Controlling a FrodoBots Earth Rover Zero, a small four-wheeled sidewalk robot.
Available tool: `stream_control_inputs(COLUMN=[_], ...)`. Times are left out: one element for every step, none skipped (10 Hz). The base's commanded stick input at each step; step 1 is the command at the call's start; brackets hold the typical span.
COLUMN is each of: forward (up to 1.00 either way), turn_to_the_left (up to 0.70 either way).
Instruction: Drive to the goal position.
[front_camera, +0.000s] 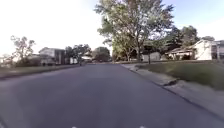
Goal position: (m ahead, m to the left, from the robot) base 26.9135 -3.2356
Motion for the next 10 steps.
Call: stream_control_inputs(forward=[1.00,1.00,1.00,1.00,1.00,1.00,1.00,1.00,1.00,1.00], turn_to_the_left=[0.00,0.00,0.00,0.00,0.00,0.00,0.00,0.00,0.00,0.00])
